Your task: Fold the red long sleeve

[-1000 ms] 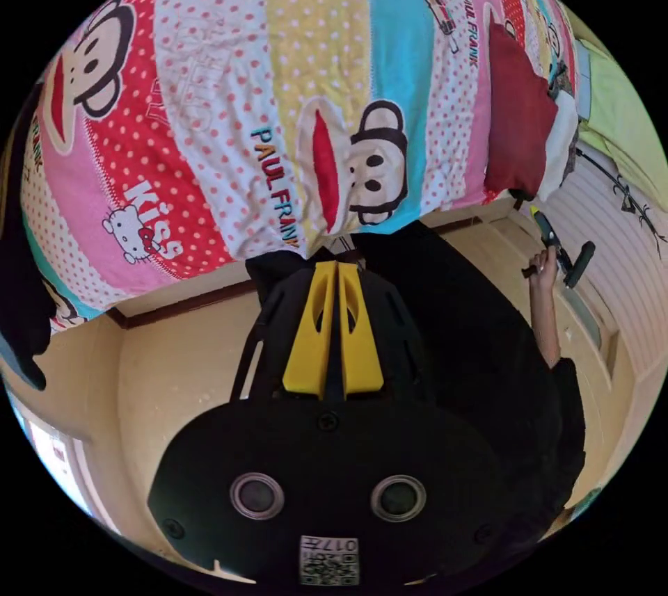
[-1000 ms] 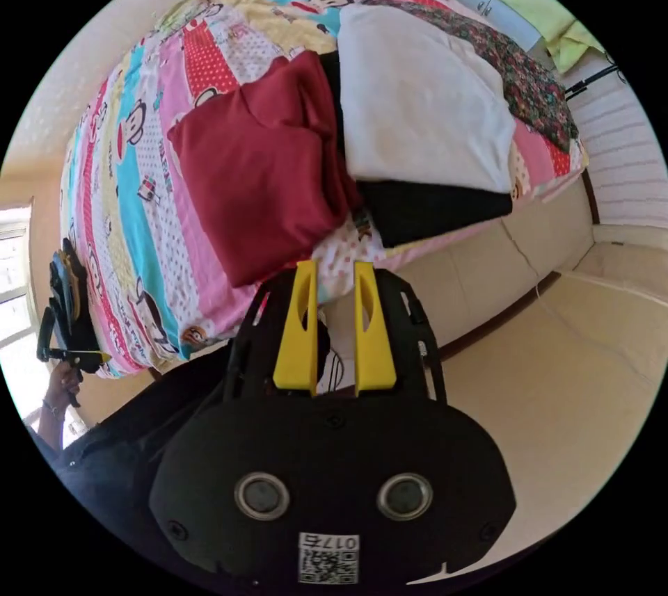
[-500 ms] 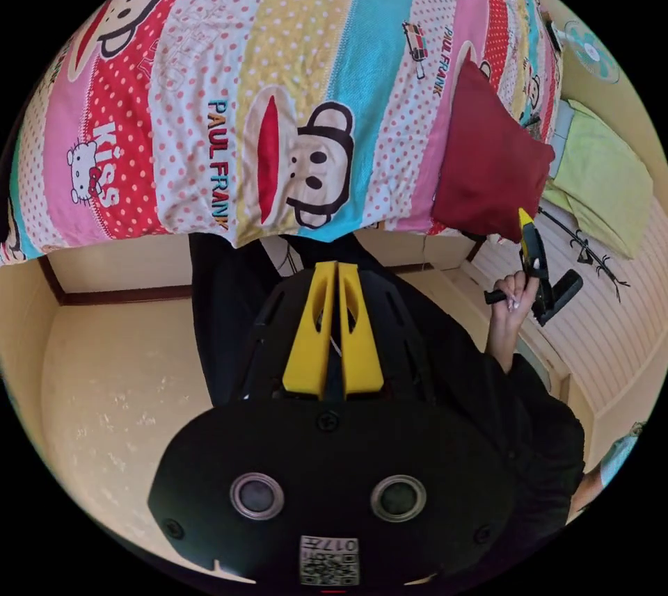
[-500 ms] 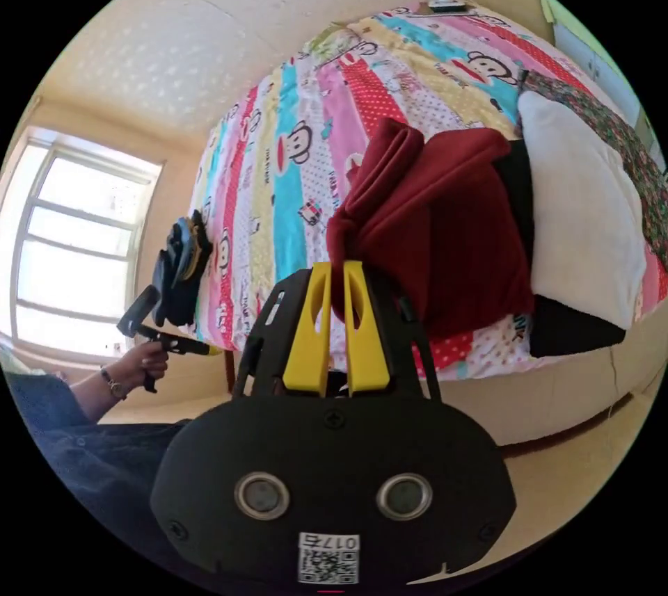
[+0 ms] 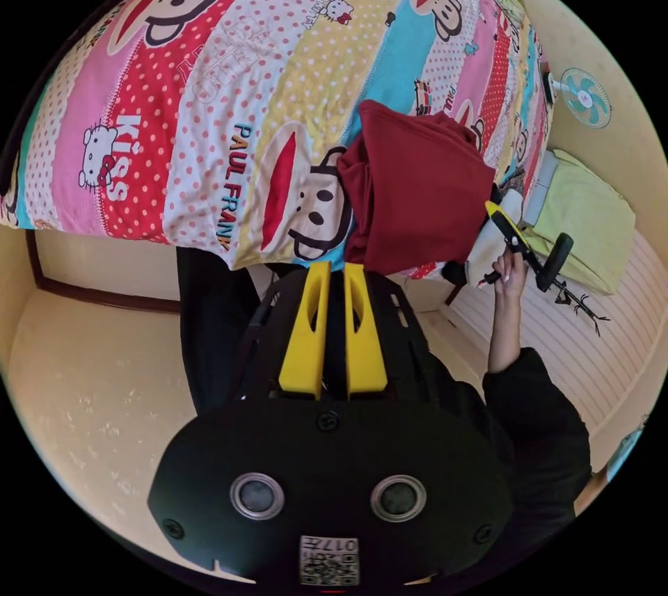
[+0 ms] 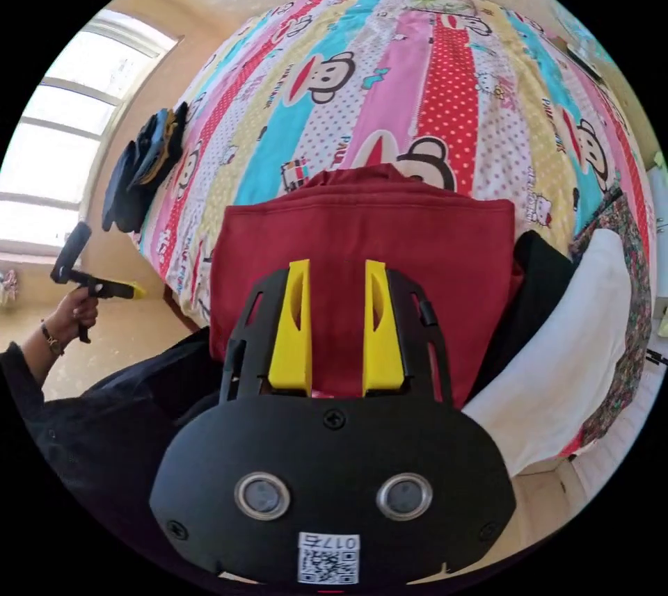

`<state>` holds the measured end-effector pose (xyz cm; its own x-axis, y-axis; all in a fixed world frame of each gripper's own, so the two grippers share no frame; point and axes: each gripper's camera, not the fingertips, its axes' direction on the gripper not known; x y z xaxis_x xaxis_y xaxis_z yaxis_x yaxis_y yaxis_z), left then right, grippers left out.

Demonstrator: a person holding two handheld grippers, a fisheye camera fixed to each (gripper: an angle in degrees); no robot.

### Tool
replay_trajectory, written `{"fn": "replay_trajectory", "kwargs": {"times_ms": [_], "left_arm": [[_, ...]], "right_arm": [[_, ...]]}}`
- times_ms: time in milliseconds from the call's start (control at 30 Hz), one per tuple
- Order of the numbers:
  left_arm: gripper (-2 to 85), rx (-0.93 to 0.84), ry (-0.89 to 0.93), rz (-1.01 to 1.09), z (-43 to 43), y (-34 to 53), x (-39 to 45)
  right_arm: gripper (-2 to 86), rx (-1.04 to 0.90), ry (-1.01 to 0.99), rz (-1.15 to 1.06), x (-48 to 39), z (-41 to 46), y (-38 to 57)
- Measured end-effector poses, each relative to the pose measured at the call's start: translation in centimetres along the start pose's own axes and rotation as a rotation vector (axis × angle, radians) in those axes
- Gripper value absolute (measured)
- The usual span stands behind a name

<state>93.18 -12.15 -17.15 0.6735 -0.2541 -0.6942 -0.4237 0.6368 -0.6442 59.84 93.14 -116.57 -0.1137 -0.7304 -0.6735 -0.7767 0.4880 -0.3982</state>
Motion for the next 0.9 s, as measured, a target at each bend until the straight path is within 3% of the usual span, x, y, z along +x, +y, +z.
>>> {"fn": "replay_trajectory", "kwargs": {"times_ms": [67, 133, 200, 267, 367, 500, 600, 700, 900], "left_arm": [[4.3, -0.004, 0.032, 0.005, 1.5, -0.9, 0.6], [4.3, -0.01, 0.054, 0.01, 3.1, -1.8, 1.3], [4.1, -0.014, 0.066, 0.019, 4.6, -2.8, 2.3], [3.9, -0.003, 0.069, 0.038, 5.3, -3.4, 3.2], [3.9, 0.044, 0.039, 0.077, 5.8, -4.0, 4.6], [5.4, 0.104, 0.011, 0.108, 6.8, -5.7, 5.9], [7.5, 0.113, 0.0, 0.103, 8.4, -7.7, 6.4], [9.0, 0.114, -0.003, 0.11, 10.5, -10.2, 7.1], [10.8, 0.117, -0.136, 0.133, 16.5, -14.9, 8.1]], "right_arm": [[11.9, -0.064, 0.078, 0.04, 3.1, 2.5, -2.2], [10.3, -0.302, 0.094, 0.044, 5.5, 8.3, -3.0], [4.6, -0.254, 0.121, 0.011, 4.5, 7.4, -2.1], [3.4, -0.366, 0.14, -0.063, 2.3, 6.9, -0.7], [2.7, -0.427, 0.077, -0.143, -1.3, 4.4, 5.1], [2.9, -0.872, -0.129, -0.122, -2.4, 6.8, 16.1], [3.6, -1.002, -0.033, -0.092, -1.5, 7.8, 20.8], [5.3, -0.934, -0.059, -0.004, 0.7, 4.9, 18.7], [10.6, -0.306, -0.079, 0.026, 4.5, -3.4, 4.0]]}}
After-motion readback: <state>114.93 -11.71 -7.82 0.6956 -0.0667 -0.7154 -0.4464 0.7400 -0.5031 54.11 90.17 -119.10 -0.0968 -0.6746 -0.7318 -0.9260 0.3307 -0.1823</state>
